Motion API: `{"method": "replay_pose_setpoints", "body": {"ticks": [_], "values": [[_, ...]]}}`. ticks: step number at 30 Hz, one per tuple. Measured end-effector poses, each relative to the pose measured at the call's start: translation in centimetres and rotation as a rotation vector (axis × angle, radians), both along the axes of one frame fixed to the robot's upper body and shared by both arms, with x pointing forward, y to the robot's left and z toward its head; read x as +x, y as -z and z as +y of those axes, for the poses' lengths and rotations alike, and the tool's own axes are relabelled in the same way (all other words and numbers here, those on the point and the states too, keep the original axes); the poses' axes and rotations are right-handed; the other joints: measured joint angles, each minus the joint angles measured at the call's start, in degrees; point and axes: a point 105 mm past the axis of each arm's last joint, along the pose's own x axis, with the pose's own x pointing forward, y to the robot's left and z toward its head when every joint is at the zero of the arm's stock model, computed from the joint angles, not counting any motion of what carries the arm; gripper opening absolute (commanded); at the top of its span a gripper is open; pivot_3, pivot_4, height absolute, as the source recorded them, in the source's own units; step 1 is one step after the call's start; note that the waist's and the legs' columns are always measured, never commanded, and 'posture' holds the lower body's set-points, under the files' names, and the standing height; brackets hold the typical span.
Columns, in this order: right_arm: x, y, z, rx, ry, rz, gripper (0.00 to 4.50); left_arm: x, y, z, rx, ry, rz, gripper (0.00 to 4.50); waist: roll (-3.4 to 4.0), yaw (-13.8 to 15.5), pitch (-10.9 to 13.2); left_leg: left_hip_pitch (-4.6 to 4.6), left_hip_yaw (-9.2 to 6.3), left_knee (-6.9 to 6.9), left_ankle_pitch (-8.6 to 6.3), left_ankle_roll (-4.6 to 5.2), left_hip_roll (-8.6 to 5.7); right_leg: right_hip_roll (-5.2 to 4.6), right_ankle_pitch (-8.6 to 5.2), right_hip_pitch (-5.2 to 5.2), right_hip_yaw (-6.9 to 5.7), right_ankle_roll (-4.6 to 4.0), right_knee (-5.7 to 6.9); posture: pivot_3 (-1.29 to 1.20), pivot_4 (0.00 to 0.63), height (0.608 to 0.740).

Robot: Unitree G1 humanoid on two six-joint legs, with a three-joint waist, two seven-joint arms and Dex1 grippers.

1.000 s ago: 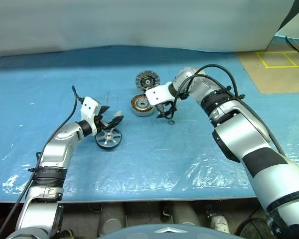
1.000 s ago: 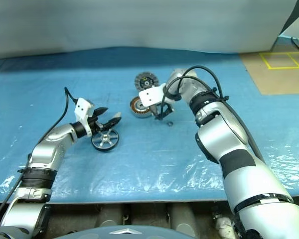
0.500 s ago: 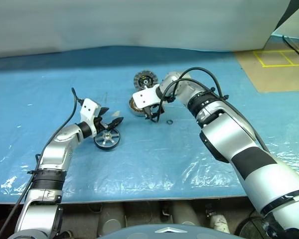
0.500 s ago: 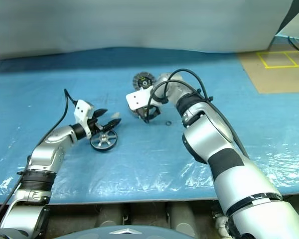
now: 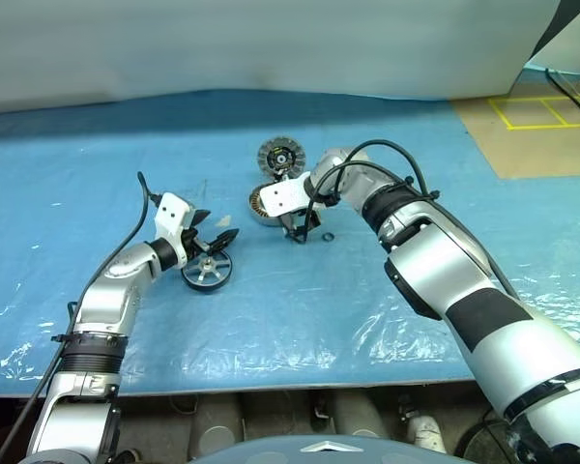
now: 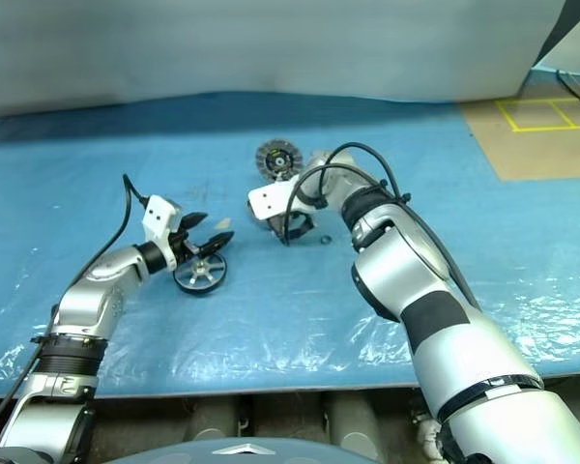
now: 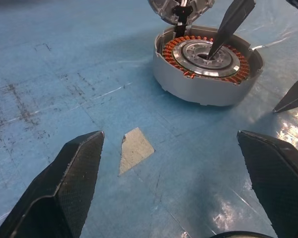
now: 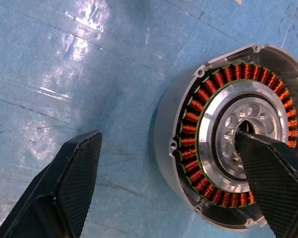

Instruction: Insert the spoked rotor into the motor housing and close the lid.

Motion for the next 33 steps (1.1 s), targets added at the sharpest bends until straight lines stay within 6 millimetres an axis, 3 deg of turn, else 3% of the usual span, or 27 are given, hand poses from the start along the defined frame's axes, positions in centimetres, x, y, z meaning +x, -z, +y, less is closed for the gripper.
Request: {"method": "replay_pose_setpoints", "body": {"ticks": [4, 5, 7, 12, 18, 33], "values": [[0.1, 0.1, 0.1, 0.001, 0.015, -0.003, 4.48, -0.1, 0.0, 0.0, 0.001, 0.001, -0.002, 4.50, 0.00, 0.0, 0.0, 0.06, 0.00, 0.02, 0.01, -0.01, 0.04, 0.00, 0.02, 0.05, 0.00, -0.04, 0.02, 0.00, 0.150, 0.740], [0.1, 0.1, 0.2, 0.003, 0.020, -0.003, 4.31, -0.1, -0.1, -0.1, 0.001, 0.002, -0.005, 4.50, 0.00, 0.0, 0.0, 0.09, 0.00, 0.03, 0.02, -0.03, 0.05, 0.01, 0.02, 0.07, 0.00, -0.04, 0.02, 0.00, 0.150, 0.740], [0.2, 0.2, 0.2, 0.010, 0.035, -0.002, 3.86, -0.1, -0.2, -0.1, 0.002, 0.003, -0.008, 4.50, 0.00, 0.0, 0.0, 0.13, 0.00, 0.03, 0.03, -0.05, 0.06, 0.01, 0.03, 0.11, 0.00, -0.05, 0.02, 0.00, 0.150, 0.740], [0.4, 0.0, 0.3, 0.036, 0.047, -0.013, 2.24, -0.1, -0.2, -0.1, 0.003, 0.002, -0.007, 4.50, 0.00, 0.0, 0.0, 0.14, 0.00, 0.03, 0.07, -0.08, 0.06, 0.00, 0.04, 0.13, 0.00, -0.06, 0.02, 0.00, 0.150, 0.740], [0.3, -0.1, 0.4, 0.045, 0.048, -0.002, 2.02, -0.1, -0.2, 0.0, 0.003, 0.002, -0.007, 4.50, 0.00, 0.1, 0.0, 0.14, 0.00, 0.03, 0.07, -0.07, 0.07, 0.01, 0.04, 0.13, -0.01, -0.06, 0.02, 0.00, 0.150, 0.740], [-0.8, 0.1, 1.6, 0.086, -0.022, 0.039, 2.02, 0.0, -0.3, -0.1, 0.004, 0.003, -0.009, 4.50, -0.01, -0.2, 0.0, 0.17, 0.00, 0.03, 0.07, -0.08, 0.15, 0.08, 0.05, 0.13, -0.01, -0.08, 0.04, 0.00, 0.150, 0.740]]}}
